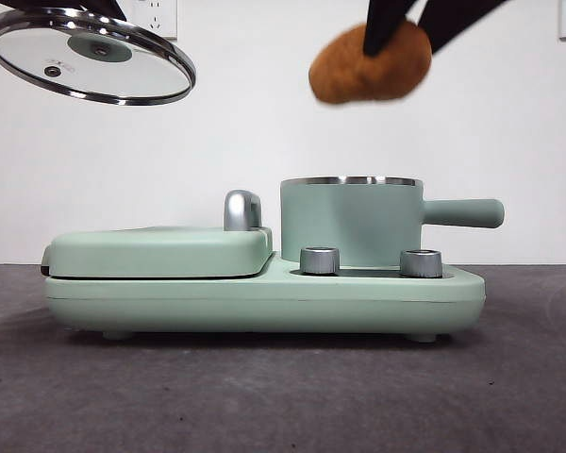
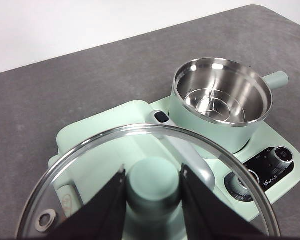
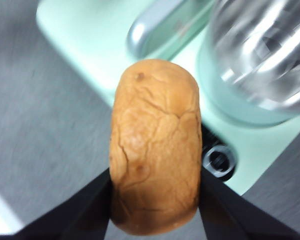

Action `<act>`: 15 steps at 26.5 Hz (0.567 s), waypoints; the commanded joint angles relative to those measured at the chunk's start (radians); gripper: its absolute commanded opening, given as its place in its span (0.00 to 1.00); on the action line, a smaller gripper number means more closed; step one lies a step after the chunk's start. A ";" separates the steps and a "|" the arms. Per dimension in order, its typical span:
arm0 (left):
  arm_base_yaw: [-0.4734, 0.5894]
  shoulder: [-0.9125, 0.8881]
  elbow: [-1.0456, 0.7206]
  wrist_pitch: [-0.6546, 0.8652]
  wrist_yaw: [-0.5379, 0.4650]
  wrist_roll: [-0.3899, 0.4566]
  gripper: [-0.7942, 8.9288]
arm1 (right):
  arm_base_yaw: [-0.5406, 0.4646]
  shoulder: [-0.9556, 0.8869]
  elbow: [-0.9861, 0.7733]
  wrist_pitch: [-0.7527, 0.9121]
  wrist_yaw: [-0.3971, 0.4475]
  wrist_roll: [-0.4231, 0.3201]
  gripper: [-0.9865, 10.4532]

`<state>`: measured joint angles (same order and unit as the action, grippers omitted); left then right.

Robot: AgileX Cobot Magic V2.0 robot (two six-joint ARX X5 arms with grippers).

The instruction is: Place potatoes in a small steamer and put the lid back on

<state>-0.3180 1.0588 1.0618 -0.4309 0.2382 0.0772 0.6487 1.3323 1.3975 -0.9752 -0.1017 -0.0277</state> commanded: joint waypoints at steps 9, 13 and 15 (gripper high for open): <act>-0.002 0.000 0.016 0.028 0.003 -0.011 0.09 | -0.119 0.228 0.239 0.019 0.005 -0.091 0.25; -0.002 0.000 0.016 0.027 0.003 -0.011 0.09 | -0.151 0.329 0.292 0.053 0.005 -0.099 0.25; -0.002 0.000 0.016 0.027 0.003 -0.011 0.09 | -0.163 0.376 0.310 0.071 0.006 -0.110 0.25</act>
<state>-0.3180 1.0588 1.0618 -0.4309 0.2382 0.0742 0.4820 1.6794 1.6806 -0.9154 -0.0998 -0.1181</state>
